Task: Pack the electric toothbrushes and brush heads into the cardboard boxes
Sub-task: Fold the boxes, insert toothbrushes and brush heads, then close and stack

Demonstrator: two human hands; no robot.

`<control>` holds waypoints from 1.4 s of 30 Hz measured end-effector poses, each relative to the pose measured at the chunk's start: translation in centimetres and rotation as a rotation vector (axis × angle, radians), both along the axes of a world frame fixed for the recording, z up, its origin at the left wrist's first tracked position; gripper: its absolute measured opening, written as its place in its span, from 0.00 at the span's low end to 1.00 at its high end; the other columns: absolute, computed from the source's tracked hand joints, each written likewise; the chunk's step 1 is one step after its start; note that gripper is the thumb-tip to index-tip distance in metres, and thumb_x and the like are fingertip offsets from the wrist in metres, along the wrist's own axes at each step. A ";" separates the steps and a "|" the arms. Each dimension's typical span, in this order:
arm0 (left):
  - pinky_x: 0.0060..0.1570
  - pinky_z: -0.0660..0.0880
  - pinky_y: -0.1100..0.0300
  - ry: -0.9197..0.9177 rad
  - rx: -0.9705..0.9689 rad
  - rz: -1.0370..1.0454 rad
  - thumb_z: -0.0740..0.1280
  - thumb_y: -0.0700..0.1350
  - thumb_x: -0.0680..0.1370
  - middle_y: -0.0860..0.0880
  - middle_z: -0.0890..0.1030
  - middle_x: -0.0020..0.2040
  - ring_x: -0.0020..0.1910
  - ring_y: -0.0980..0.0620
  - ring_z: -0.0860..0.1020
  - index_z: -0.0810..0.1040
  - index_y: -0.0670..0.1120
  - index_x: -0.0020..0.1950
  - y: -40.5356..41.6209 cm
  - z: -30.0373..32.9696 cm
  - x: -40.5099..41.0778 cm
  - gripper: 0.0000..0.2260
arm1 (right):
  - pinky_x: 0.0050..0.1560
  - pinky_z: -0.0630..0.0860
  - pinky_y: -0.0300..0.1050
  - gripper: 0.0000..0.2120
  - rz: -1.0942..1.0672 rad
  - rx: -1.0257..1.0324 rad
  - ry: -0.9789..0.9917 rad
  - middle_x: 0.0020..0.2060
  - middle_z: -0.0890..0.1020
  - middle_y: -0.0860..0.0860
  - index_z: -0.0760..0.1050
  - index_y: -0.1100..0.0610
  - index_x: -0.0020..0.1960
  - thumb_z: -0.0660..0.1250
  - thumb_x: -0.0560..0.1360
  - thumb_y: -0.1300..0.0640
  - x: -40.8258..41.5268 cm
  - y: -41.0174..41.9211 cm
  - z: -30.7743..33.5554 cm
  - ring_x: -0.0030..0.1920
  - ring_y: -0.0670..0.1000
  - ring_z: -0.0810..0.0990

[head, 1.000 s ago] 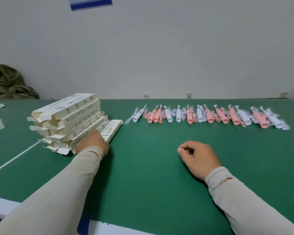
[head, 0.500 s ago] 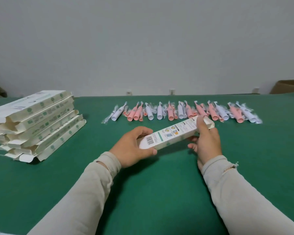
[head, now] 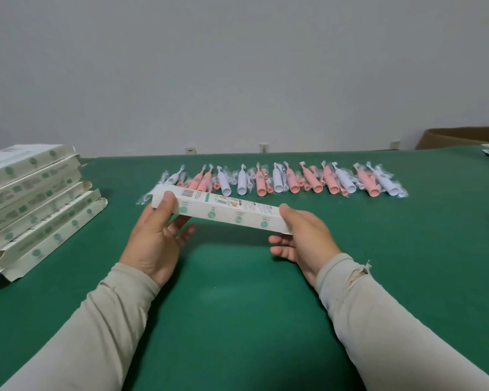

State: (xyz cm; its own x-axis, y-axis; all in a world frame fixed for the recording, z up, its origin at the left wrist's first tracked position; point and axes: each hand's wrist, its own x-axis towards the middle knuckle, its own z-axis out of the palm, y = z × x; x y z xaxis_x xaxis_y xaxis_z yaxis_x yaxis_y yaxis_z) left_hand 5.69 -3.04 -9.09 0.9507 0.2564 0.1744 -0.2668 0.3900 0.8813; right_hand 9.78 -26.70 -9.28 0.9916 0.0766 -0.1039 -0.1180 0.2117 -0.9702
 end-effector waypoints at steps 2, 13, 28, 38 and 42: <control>0.48 0.73 0.55 0.005 -0.008 0.064 0.67 0.58 0.75 0.50 0.82 0.59 0.53 0.51 0.79 0.75 0.52 0.66 -0.3 0.1 0.1 0.21 | 0.34 0.79 0.43 0.14 0.024 -0.001 -0.017 0.39 0.86 0.50 0.78 0.58 0.50 0.68 0.79 0.45 -0.1 0.0 0.2 0.33 0.48 0.83; 0.49 0.75 0.53 0.107 -0.037 0.157 0.56 0.58 0.84 0.53 0.84 0.59 0.56 0.53 0.81 0.82 0.55 0.60 -0.1 0.4 -0.2 0.17 | 0.37 0.78 0.42 0.15 0.156 -0.079 -0.127 0.40 0.86 0.49 0.83 0.58 0.52 0.73 0.74 0.48 -0.8 0.4 -0.3 0.37 0.47 0.79; 0.48 0.76 0.53 0.115 -0.215 0.090 0.61 0.53 0.82 0.50 0.84 0.51 0.55 0.48 0.81 0.79 0.51 0.57 0.2 0.5 -0.1 0.11 | 0.39 0.79 0.40 0.19 0.185 -0.076 -0.112 0.50 0.87 0.52 0.80 0.58 0.58 0.75 0.72 0.50 -0.4 0.4 -0.8 0.42 0.46 0.84; 0.45 0.79 0.56 0.067 -0.062 0.154 0.64 0.60 0.80 0.53 0.83 0.46 0.46 0.53 0.81 0.78 0.51 0.58 0.2 0.4 0.0 0.15 | 0.41 0.79 0.43 0.22 0.141 -0.239 -0.196 0.46 0.87 0.48 0.84 0.52 0.51 0.72 0.68 0.35 -0.7 0.2 -0.3 0.41 0.46 0.83; 0.34 0.74 0.60 0.003 0.051 0.139 0.65 0.64 0.75 0.48 0.82 0.50 0.45 0.51 0.80 0.74 0.49 0.65 0.1 0.8 -0.6 0.25 | 0.31 0.78 0.43 0.26 0.195 -0.321 -0.130 0.40 0.87 0.57 0.83 0.57 0.50 0.64 0.76 0.34 -0.8 -0.5 0.7 0.35 0.53 0.83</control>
